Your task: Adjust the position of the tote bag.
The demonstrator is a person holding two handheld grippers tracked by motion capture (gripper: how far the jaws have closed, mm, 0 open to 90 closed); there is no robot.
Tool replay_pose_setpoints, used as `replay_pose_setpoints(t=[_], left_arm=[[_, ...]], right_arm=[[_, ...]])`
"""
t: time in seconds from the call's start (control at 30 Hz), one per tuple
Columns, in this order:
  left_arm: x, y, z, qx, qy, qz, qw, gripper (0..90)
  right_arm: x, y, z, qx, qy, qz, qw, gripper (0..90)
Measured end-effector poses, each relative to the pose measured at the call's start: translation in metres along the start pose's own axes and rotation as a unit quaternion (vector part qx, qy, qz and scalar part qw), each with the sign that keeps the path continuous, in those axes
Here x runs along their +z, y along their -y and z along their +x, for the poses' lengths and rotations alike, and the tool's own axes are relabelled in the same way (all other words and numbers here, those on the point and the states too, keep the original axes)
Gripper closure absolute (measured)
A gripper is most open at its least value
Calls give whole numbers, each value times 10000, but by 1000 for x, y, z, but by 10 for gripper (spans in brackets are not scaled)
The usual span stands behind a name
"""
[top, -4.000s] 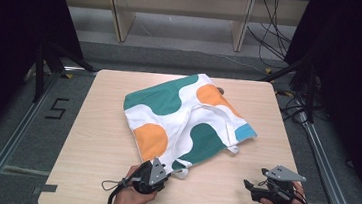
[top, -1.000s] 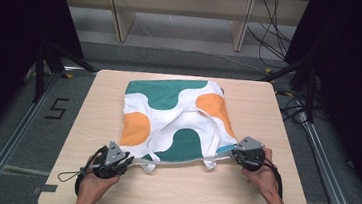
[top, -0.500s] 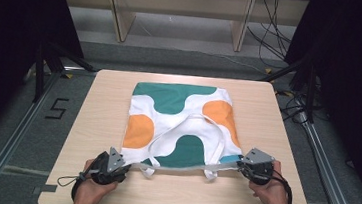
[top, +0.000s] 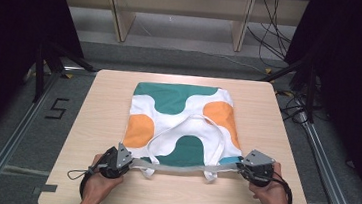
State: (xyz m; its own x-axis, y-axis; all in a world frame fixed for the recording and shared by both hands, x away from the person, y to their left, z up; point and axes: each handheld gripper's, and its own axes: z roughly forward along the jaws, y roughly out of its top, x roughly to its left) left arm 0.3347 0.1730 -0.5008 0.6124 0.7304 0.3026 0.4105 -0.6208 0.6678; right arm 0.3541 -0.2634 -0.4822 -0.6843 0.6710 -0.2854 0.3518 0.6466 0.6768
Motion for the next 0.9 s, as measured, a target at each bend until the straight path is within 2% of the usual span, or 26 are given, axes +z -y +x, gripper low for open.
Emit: replay_pose_setpoints(t=[0.1, 0.13, 0.17, 0.2, 0.23, 0.3, 0.37, 0.4, 0.43, 0.5, 0.53, 0.6, 0.63, 0.67, 0.73, 0.77, 0.8, 0.83, 0.87, 0.9], left_arm=[[-5, 1, -1, 23, 78, -95, 9999, 818], [-7, 1, -1, 11, 95, -138, 9999, 830], [-11, 1, -2, -28, 125, -178, 9998, 837], [-14, 1, -3, -14, 129, -319, 9994, 847], [-18, 1, -4, -20, 114, -375, 9992, 857], [-26, 0, -5, -25, 162, -457, 9988, 864], [-32, 1, -5, -64, 189, -550, 9983, 867], [-35, 1, -4, -79, 202, -572, 9981, 868], [-36, 1, -4, -81, 239, -591, 9979, 869], [-39, 1, -4, -240, 257, -690, 9970, 869], [-39, 2, -4, -297, 304, -766, 9962, 870], [-43, 0, -2, -242, 314, -777, 9962, 869], [-44, -1, -3, -408, 324, -848, 9950, 869], [-45, -2, -3, -468, 382, -902, 9941, 869], [-48, -4, 0, -377, 384, -906, 9944, 869], [-48, -5, -2, -516, 435, -976, 9929, 869], [-49, -6, 1, -371, 463, -909, 9941, 869], [-48, -7, 4, -195, 463, -1021, 9935, 869], [-48, -8, 3, -315, 474, -1065, 9927, 869], [-48, -8, 4, -334, 520, -1113, 9919, 868]], right_arm=[[-2, 0, -1, 88, 39, -29, 9999, 800], [-3, 0, -2, -12, 26, -74, 10000, 802], [-5, 0, -2, 49, 29, -103, 9999, 803], [-7, 0, -1, 119, 60, -116, 9998, 804], [-9, 0, -2, 45, 55, -177, 9998, 806], [-14, 0, 0, 188, 99, -267, 9994, 808], [-21, 2, 2, 197, 161, -369, 9990, 807], [-24, 3, 4, 273, 132, -370, 9989, 808], [-26, 4, 5, 239, 127, -414, 9988, 808], [-31, 5, 8, 249, 119, -492, 9984, 807], [-34, 6, 10, 352, 121, -513, 9980, 807], [-39, 7, 12, 359, 112, -585, 9976, 807], [-41, 6, 12, 290, 104, -650, 9974, 808], [-44, 6, 12, 323, 93, -677, 9971, 810], [-49, 7, 13, 297, 122, -717, 9969, 817], [-50, 7, 14, 300, 106, -760, 9966, 821], [-53, 7, 14, 332, 103, -798, 9962, 837], [-56, 7, 13, 323, 102, -858, 9957, 838], [-58, 6, 13, 302, 89, -903, 9954, 839], [-59, 6, 13, 323, 88, -942, 9950, 841]])
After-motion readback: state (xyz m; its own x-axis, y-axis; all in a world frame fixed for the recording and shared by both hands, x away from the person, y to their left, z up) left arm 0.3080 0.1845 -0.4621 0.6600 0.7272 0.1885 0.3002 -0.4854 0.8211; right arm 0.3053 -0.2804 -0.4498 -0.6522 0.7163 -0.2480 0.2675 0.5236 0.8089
